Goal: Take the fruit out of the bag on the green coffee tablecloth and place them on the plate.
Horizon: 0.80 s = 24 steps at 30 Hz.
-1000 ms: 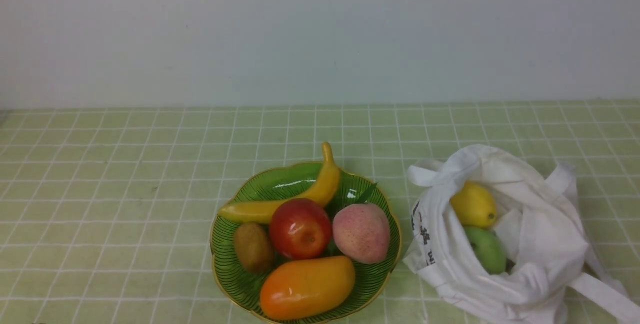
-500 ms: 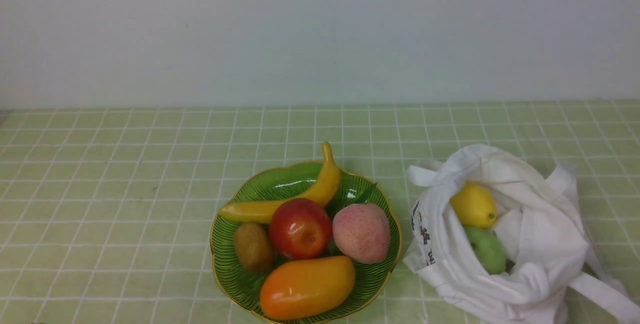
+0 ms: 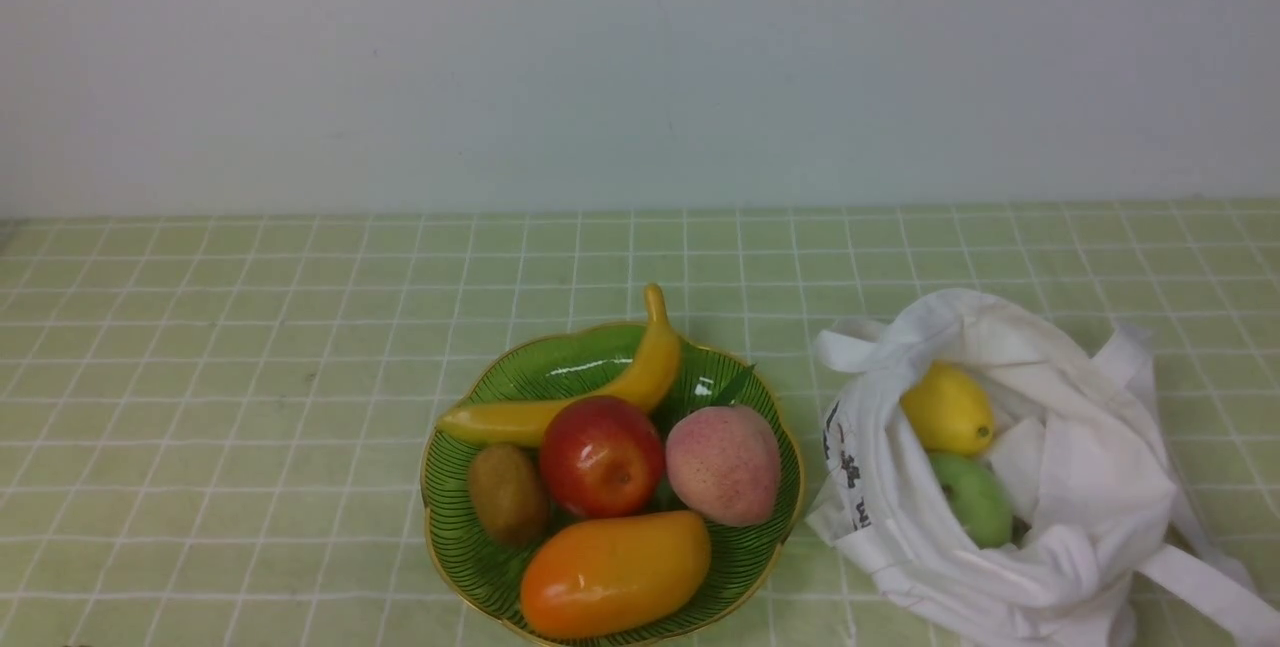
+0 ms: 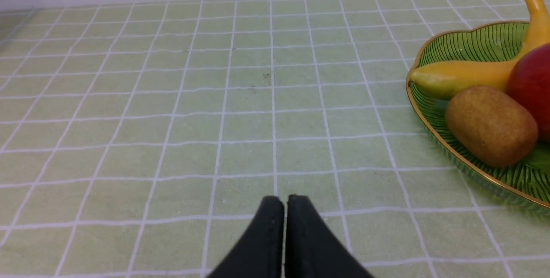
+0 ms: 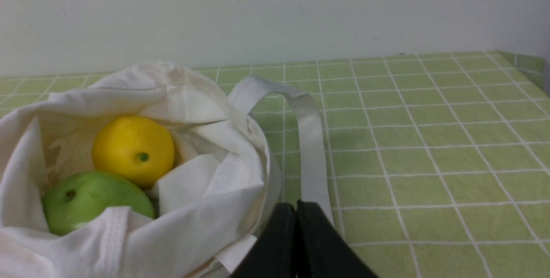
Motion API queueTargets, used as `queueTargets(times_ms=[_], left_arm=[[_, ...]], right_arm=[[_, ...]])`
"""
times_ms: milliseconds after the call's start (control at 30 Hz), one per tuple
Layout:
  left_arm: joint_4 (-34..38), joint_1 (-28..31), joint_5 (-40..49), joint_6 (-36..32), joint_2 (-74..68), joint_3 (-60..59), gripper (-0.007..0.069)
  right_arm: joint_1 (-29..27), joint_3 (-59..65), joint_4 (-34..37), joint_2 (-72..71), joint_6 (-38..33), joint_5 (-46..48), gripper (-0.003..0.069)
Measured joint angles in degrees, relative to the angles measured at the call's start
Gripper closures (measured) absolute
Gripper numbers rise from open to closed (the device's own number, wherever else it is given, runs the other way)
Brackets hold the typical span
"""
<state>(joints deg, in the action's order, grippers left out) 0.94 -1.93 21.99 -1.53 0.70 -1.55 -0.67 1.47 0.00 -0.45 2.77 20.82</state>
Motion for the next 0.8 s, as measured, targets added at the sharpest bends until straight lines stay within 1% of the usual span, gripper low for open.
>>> queueTargets(times_ms=[67, 100, 200, 533, 700, 800], left_arm=[[0.0, 0.0, 0.0, 0.0, 0.0, 0.0, 0.0632], [0.0, 0.0, 0.0, 0.0, 0.0, 0.0, 0.0632], [0.0, 0.0, 0.0, 0.0, 0.0, 0.0, 0.0632], [0.0, 0.0, 0.0, 0.0, 0.0, 0.0, 0.0632], [0.0, 0.0, 0.0, 0.0, 0.0, 0.0, 0.0632], [0.0, 0.0, 0.0, 0.0, 0.0, 0.0, 0.0632]], right_arm=[[2.59, 0.0, 0.0, 0.0, 0.0, 0.0, 0.0673], [2.59, 0.0, 0.0, 0.0, 0.0, 0.0, 0.0673], [5.47, 0.0, 0.0, 0.0, 0.0, 0.0, 0.0673], [6.27, 0.0, 0.0, 0.0, 0.0, 0.0, 0.0673], [8.74, 0.0, 0.0, 0.0, 0.0, 0.0, 0.0673], [9.18, 0.0, 0.0, 0.0, 0.0, 0.0, 0.0673]])
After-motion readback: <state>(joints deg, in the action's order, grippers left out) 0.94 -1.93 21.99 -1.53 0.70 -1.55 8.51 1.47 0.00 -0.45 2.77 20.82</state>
